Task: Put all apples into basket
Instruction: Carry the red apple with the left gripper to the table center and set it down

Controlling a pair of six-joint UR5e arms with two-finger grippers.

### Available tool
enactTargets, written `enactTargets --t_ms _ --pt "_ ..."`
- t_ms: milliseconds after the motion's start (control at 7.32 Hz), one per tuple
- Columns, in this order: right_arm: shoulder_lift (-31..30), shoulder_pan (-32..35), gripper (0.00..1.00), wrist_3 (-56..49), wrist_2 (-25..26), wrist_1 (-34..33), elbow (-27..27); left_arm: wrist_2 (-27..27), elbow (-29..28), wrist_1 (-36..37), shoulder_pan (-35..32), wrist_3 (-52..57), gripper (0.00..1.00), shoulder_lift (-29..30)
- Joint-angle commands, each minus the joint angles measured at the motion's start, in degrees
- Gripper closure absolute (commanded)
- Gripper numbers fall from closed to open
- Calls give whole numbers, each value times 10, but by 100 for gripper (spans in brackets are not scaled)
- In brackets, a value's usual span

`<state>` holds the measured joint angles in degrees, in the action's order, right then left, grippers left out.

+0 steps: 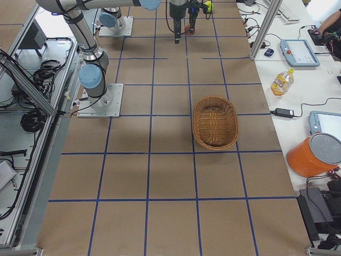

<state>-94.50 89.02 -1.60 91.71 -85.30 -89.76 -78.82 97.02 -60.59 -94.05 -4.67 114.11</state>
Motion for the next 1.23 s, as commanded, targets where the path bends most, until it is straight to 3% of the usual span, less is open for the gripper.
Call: enactTargets --t_ms 0,410,546,683,820,1093 --pt "0 0 0 -2 1 0 -1 7 -31 73 -88 -102 84 55" --pt "0 0 0 -2 1 0 -9 -9 -32 101 -145 -150 84 79" --pt "0 -2 0 -2 1 -1 -9 -10 -30 101 -145 -153 65 84" --pt "1 -4 0 -3 6 0 -9 -10 -23 101 -146 -154 1 88" --pt "0 -5 0 -2 37 0 -9 -13 -29 96 -146 -169 0 89" --pt "4 -7 0 6 33 -5 -10 -21 -37 94 -132 -168 0 63"
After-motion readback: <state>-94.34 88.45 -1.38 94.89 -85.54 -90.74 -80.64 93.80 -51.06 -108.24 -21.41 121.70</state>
